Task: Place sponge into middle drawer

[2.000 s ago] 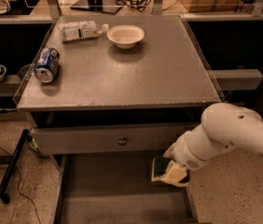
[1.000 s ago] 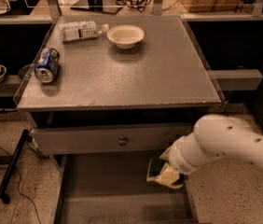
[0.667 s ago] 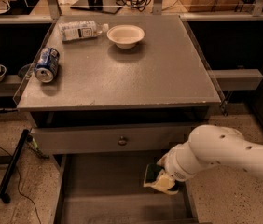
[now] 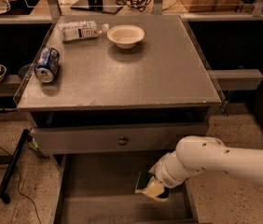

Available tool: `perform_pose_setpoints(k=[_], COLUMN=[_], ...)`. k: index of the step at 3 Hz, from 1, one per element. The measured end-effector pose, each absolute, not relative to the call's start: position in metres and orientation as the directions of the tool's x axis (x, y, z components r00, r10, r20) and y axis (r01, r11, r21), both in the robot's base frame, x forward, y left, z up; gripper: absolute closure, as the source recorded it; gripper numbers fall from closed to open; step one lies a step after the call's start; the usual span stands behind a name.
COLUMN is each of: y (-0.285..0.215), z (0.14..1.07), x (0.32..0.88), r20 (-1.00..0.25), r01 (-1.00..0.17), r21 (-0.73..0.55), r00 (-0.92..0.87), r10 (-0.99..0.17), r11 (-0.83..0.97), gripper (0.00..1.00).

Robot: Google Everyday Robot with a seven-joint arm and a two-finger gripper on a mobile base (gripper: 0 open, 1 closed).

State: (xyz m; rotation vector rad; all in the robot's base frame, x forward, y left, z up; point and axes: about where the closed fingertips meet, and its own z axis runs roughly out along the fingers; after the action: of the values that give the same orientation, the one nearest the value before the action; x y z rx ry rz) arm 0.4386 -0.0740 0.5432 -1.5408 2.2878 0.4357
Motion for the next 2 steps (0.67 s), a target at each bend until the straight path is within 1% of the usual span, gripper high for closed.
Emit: perform_pose_setpoints(k=[2], y=[-0.055], z=[0.499], x=[0.457], r20=[-0.435], r01=[-0.923], r21=[0.069], r00=[-0.37], r10=[-0.821], r11=[0.379], gripper=[1.0])
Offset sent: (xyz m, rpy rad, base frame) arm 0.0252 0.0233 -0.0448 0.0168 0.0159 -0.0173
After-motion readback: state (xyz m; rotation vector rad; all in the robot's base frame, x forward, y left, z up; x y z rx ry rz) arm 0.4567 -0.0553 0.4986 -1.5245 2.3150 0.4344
